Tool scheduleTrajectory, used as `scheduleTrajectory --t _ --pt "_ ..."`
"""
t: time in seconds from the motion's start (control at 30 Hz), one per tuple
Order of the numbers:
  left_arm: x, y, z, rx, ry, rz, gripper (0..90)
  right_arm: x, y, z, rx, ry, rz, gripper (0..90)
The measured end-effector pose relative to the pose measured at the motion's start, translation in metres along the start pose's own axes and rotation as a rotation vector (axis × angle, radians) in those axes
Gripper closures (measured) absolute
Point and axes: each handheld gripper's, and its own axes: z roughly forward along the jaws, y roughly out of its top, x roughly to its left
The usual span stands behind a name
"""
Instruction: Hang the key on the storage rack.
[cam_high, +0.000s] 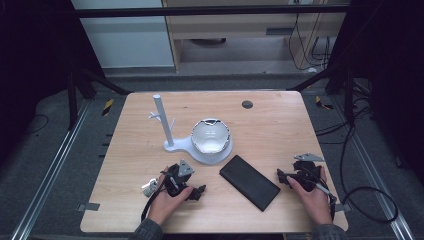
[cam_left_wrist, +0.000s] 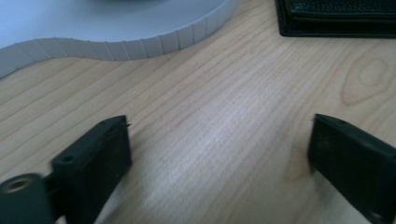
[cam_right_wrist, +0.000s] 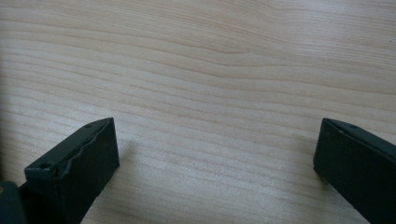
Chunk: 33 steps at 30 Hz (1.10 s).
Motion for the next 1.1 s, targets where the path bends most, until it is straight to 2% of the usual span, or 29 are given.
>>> scheduleTrajectory --t 0.07,0.1,0.27,0.33,0.4,0.47,0.53,0.57,0.6,0.67,0.7,0.73,0.77,0.83,0.87,0.9,0.93,0.97,1.0,1.1 --pt "-0.001 0.000 -0.004 -0.008 -0.005 0.002 9.2 0.000 0.000 0.000 0.000 0.002 0.000 0.4" --pt "-0.003 0.002 -0.011 -0.024 0.003 0.005 9.2 0.001 -0.001 -0.001 -0.001 0.006 -0.008 0.4" --pt "-0.003 0.008 -0.024 -0.023 0.002 -0.006 9.5 0.001 -0.002 -0.002 0.001 0.011 -0.012 0.4" --pt "0.001 0.016 -0.035 0.020 0.045 0.011 10.0 0.001 -0.002 -0.002 0.000 0.011 -0.009 0.4" --pt "0.007 0.022 -0.043 0.053 0.029 -0.025 10.2 0.001 -0.002 -0.002 0.001 0.012 -0.009 0.5" --pt "0.011 0.024 -0.048 0.070 0.027 -0.034 9.8 0.001 -0.002 -0.002 0.001 0.013 -0.009 0.6" --pt "0.020 0.031 -0.059 0.123 0.056 -0.037 9.8 0.001 -0.001 -0.002 0.002 0.017 -0.012 0.7" --pt "0.026 0.035 -0.066 0.165 0.081 -0.021 9.7 0.001 -0.002 -0.002 -0.003 0.018 -0.021 1.2" --pt "0.026 0.035 -0.066 0.165 0.081 -0.021 10.0 0.001 -0.002 -0.002 -0.003 0.018 -0.021 1.2" --pt "0.036 0.036 -0.074 0.220 0.114 -0.013 11.8 0.002 -0.002 -0.002 -0.003 0.029 -0.024 1.2" --pt "0.042 0.034 -0.078 0.258 0.143 -0.010 13.5 0.002 -0.002 -0.003 -0.002 0.031 -0.025 1.3" --pt "0.042 0.034 -0.078 0.258 0.143 -0.010 15.2 0.002 -0.002 -0.003 -0.002 0.031 -0.025 1.3" --pt "0.048 0.028 -0.081 0.291 0.155 -0.017 18.7 0.002 -0.002 -0.003 -0.001 0.030 -0.031 1.4" --pt "0.053 0.021 -0.081 0.308 0.143 -0.045 23.6 0.002 -0.003 -0.003 -0.002 0.029 -0.032 1.4" --pt "0.053 0.021 -0.081 0.308 0.143 -0.045 25.5 0.002 -0.003 -0.003 -0.002 0.029 -0.032 1.4" --pt "0.056 0.013 -0.081 0.320 0.127 -0.062 29.7 0.002 -0.003 -0.003 -0.002 0.029 -0.032 1.4" --pt "0.056 0.013 -0.081 0.320 0.127 -0.062 33.1 0.002 -0.003 -0.003 -0.002 0.029 -0.032 1.4" --pt "0.058 0.007 -0.079 0.355 0.131 -0.050 34.5 0.002 -0.003 -0.003 -0.002 0.029 -0.032 1.4" --pt "0.058 0.007 -0.079 0.355 0.131 -0.050 36.4 0.002 -0.003 -0.003 -0.002 0.029 -0.032 1.4" --pt "0.063 -0.004 -0.078 0.382 0.126 -0.075 44.3 0.002 -0.003 -0.003 -0.002 0.029 -0.034 1.4"
